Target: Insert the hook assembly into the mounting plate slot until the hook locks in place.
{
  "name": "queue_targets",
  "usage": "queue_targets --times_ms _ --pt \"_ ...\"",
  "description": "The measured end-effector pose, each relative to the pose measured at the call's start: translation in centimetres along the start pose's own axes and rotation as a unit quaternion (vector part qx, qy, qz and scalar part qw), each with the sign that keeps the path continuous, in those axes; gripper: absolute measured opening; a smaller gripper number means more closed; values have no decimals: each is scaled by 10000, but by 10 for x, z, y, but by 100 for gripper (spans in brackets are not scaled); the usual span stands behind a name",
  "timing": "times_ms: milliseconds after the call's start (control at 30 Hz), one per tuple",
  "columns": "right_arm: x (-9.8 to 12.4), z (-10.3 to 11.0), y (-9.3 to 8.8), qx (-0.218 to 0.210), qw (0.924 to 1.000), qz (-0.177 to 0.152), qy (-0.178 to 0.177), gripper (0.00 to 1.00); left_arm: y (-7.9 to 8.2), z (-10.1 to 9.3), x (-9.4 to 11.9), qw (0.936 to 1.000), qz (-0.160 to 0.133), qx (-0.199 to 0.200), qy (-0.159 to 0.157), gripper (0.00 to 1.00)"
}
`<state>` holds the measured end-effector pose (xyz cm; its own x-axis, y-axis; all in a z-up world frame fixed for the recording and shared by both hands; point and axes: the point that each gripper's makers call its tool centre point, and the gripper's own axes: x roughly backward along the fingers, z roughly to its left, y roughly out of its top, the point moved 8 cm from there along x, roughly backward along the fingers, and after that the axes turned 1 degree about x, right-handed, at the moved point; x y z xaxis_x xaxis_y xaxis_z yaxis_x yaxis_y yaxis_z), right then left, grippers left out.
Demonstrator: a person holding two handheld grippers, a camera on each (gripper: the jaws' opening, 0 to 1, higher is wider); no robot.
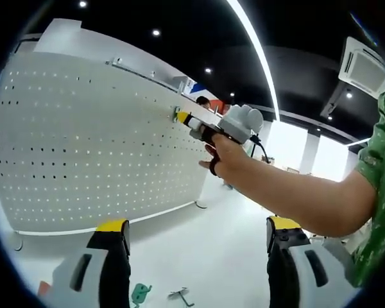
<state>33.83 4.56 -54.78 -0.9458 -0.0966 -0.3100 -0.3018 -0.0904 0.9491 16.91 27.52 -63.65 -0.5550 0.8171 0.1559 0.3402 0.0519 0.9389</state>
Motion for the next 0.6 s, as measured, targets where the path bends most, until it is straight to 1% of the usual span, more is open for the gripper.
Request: queue_targets --times_ms 100,200,300,600 --pt "0 -1 0 -44 10000 18 12 1 -1 0 -1 10000 9 -7 -11 90" --pt "0 -1 0 4 10000 47 33 1 -1 -1 -1 10000 17 0 -15 90" --pt "0 0 1 212 9997 93 55 1 -1 -1 -1 10000 25 -6 -25 90" --pt "1 -2 0 121 9996 206 137 2 -1 -2 -1 10000 28 -12 -36 90"
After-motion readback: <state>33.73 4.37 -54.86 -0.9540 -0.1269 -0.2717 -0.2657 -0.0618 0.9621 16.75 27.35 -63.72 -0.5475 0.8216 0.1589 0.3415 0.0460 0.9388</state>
